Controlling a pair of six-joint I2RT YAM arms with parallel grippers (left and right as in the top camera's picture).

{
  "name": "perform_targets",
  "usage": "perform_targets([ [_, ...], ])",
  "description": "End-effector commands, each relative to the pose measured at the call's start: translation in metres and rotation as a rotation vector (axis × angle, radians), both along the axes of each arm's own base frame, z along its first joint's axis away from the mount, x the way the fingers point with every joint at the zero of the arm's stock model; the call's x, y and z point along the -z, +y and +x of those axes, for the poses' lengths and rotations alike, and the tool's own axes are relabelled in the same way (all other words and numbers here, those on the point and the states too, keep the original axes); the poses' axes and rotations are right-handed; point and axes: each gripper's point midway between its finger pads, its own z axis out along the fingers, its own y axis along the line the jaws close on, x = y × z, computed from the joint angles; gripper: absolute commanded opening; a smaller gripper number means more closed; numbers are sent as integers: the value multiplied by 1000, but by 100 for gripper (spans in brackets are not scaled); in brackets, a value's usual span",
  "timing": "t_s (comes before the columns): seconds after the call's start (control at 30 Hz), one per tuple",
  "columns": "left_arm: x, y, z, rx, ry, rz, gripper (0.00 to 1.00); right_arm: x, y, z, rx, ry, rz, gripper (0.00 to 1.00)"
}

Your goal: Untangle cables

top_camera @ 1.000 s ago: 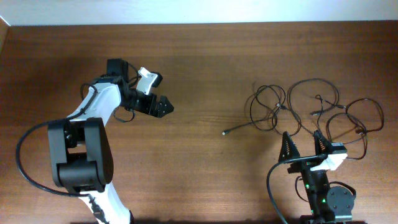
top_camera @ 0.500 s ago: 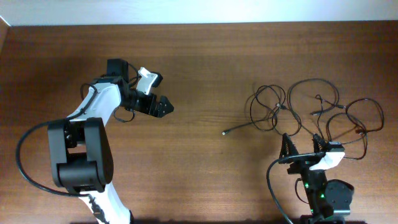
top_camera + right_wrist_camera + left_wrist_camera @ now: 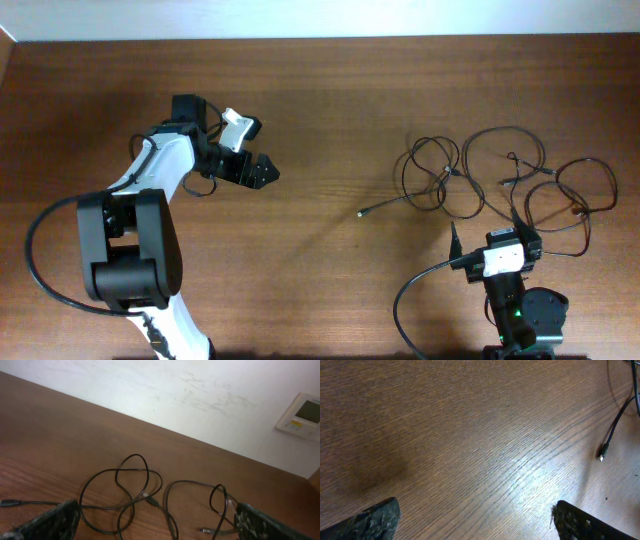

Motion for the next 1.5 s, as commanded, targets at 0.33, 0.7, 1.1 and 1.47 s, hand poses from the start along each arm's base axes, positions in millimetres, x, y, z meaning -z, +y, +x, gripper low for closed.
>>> perform_targets([
  [0.33, -3, 1, 1, -7, -7, -2, 99, -6, 6, -2, -23, -35, -15, 98],
  [0.7, -3, 1, 1, -7, -7, -2, 99, -6, -4, -1, 46, -25, 68, 99],
  [1.1, -3, 1, 1, -7, -7, -2, 99, -5, -23, -1, 180, -14, 336, 99],
  [1.47, 0, 0, 0, -6, 3, -3, 99, -4, -23, -1, 180, -13, 336, 99],
])
